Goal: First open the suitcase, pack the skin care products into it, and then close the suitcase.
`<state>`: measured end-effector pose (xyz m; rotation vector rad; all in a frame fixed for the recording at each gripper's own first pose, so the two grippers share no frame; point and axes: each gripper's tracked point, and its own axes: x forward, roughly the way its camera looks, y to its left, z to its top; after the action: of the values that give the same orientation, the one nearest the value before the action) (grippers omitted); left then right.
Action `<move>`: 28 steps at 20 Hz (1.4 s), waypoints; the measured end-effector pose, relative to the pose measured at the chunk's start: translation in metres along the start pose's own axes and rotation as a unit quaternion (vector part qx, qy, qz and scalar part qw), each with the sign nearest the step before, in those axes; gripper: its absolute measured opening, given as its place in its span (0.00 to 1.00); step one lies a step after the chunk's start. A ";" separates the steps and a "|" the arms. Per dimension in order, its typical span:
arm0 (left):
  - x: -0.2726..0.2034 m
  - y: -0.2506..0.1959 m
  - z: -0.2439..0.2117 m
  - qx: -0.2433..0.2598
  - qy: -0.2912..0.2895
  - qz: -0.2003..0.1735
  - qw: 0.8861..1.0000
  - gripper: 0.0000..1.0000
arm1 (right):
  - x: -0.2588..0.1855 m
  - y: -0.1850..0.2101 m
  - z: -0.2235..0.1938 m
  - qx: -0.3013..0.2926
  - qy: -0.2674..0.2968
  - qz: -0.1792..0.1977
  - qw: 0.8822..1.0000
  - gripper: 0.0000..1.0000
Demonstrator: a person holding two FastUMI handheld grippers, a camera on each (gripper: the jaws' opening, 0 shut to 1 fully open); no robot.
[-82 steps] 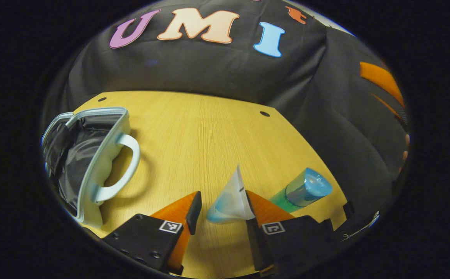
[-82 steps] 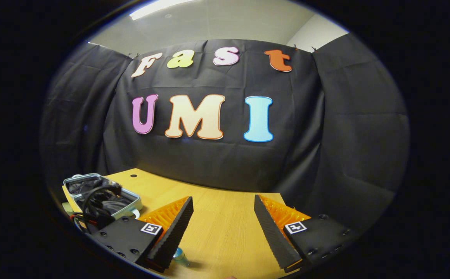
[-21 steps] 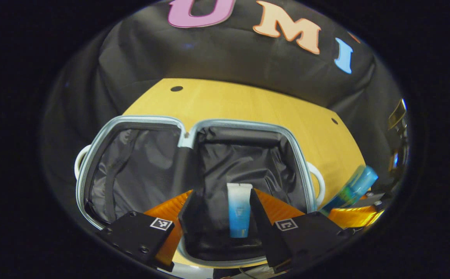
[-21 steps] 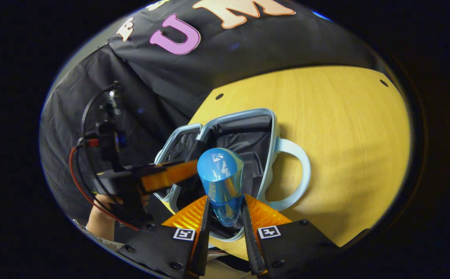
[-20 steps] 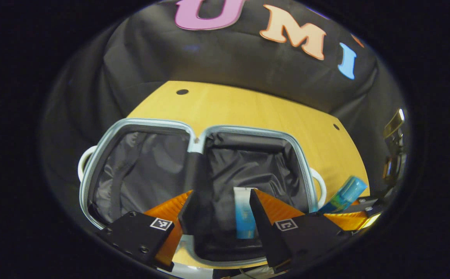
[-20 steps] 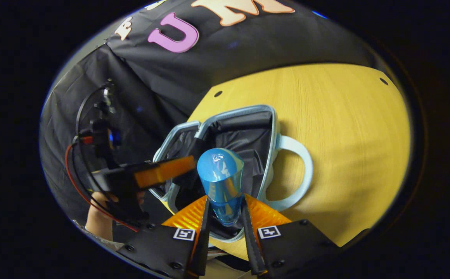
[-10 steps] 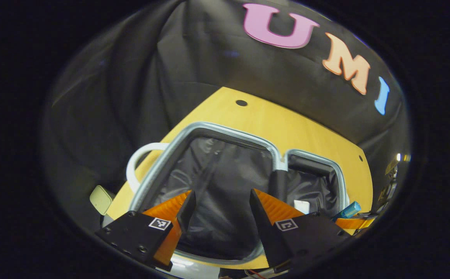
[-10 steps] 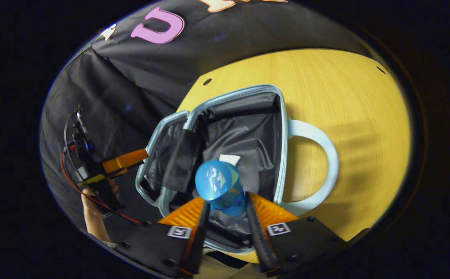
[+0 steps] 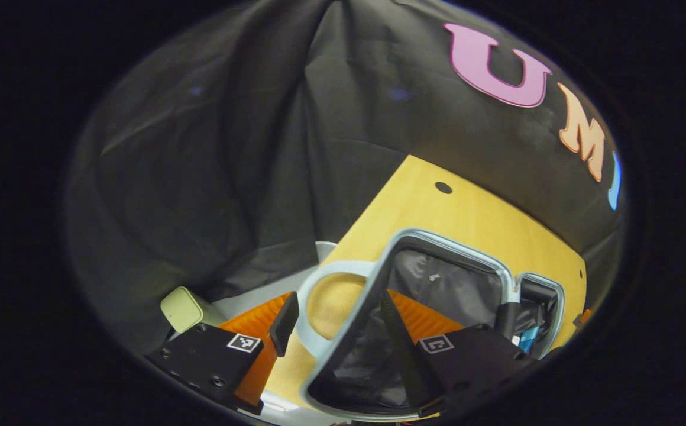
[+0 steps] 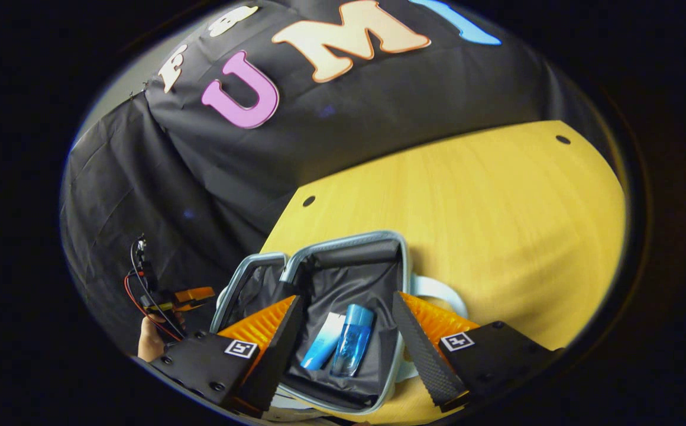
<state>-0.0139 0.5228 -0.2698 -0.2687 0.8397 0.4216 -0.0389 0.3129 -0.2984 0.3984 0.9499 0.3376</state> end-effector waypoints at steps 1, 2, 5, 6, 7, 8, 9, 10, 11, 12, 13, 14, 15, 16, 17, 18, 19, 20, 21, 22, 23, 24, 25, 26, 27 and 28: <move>0.006 0.007 0.000 -0.003 0.004 0.004 1.000 0.78 | -0.003 -0.001 0.004 -0.002 -0.011 -0.007 1.000 0.96; 0.012 0.013 0.001 -0.003 0.008 0.008 1.000 0.85 | -0.006 -0.004 0.008 -0.003 -0.018 -0.014 1.000 0.97; 0.034 0.024 -0.002 -0.014 0.024 0.006 1.000 0.85 | -0.011 -0.008 0.010 -0.007 -0.029 -0.029 0.999 0.97; 0.040 0.028 -0.008 -0.022 0.036 0.003 0.999 0.84 | -0.014 -0.008 0.010 -0.009 -0.029 -0.032 0.999 0.97; 0.047 0.029 -0.014 -0.025 0.050 -0.001 0.998 0.85 | -0.016 -0.008 0.009 -0.011 -0.030 -0.036 0.999 0.97; 0.052 0.032 -0.021 -0.027 0.063 -0.003 0.998 0.85 | -0.017 -0.010 0.008 -0.013 -0.031 -0.040 0.999 0.97; 0.059 0.034 -0.025 -0.027 0.072 -0.007 0.997 0.82 | -0.018 -0.010 0.006 -0.015 -0.031 -0.043 0.998 0.97; 0.062 0.036 -0.027 -0.030 0.078 -0.011 0.996 0.76 | -0.020 -0.009 0.006 -0.017 -0.031 -0.045 0.998 0.97; 0.067 0.039 -0.029 -0.035 0.087 -0.007 0.996 0.74 | -0.022 -0.011 0.005 -0.020 -0.032 -0.048 0.998 0.97; 0.076 0.036 -0.036 -0.041 0.096 -0.008 0.995 0.56 | -0.026 -0.012 0.005 -0.023 -0.032 -0.052 0.998 0.97; 0.080 0.034 -0.043 -0.045 0.110 -0.005 0.993 0.39 | -0.028 -0.012 0.005 -0.027 -0.033 -0.054 0.998 0.97; 0.077 0.037 -0.045 -0.040 0.115 -0.007 0.993 0.21 | -0.032 -0.013 0.006 -0.032 -0.034 -0.056 0.997 0.97; 0.075 0.035 -0.041 -0.032 0.113 -0.012 0.993 0.18 | -0.035 -0.014 0.007 -0.039 -0.038 -0.057 0.997 0.97; 0.070 0.033 -0.037 -0.024 0.107 -0.016 0.994 0.11 | -0.039 -0.015 0.010 -0.048 -0.043 -0.059 0.996 0.97; 0.064 0.031 -0.030 -0.015 0.101 -0.016 0.995 0.08 | -0.042 -0.017 0.013 -0.056 -0.048 -0.062 0.995 0.97; 0.058 0.028 -0.029 -0.006 0.096 -0.014 0.995 0.03 | -0.044 -0.018 0.016 -0.061 -0.053 -0.062 0.995 0.96; 0.052 0.025 -0.025 0.005 0.088 -0.011 0.996 0.01 | -0.047 -0.019 0.020 -0.066 -0.060 -0.063 0.994 0.97; 0.047 0.024 -0.015 0.011 0.067 -0.010 0.998 0.00 | -0.050 -0.021 0.024 -0.073 -0.067 -0.064 0.993 0.97; 0.038 0.024 -0.009 0.014 0.055 -0.009 0.998 0.00 | -0.053 -0.020 0.026 -0.081 -0.073 -0.062 0.992 0.97; 0.029 0.021 0.002 0.016 0.036 -0.011 0.999 0.00 | -0.056 -0.020 0.028 -0.091 -0.077 -0.058 0.991 0.97; 0.015 0.021 0.010 0.014 0.022 -0.012 1.000 0.00 | -0.059 -0.020 0.030 -0.103 -0.081 -0.052 0.990 0.97; 0.000 0.017 0.017 0.011 0.015 -0.013 1.000 0.00 | -0.062 -0.020 0.032 -0.116 -0.085 -0.048 0.988 0.97; -0.015 0.011 0.026 0.008 0.001 -0.019 1.000 0.00 | -0.064 -0.021 0.034 -0.127 -0.090 -0.040 0.987 0.97; -0.030 0.005 0.035 0.003 -0.012 -0.021 1.000 0.00 | -0.066 -0.020 0.037 -0.137 -0.093 -0.030 0.986 0.97; -0.043 -0.004 0.043 0.003 -0.029 -0.027 0.999 0.00 | -0.068 -0.018 0.037 -0.146 -0.095 -0.019 0.985 0.97; -0.056 -0.013 0.047 0.003 -0.044 -0.026 0.999 0.00 | -0.070 -0.019 0.036 -0.156 -0.093 -0.009 0.983 0.97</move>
<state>-0.0100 0.5158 -0.1962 -0.2635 0.7460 0.3788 -0.0442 0.2587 -0.2383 0.1308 0.7017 0.4183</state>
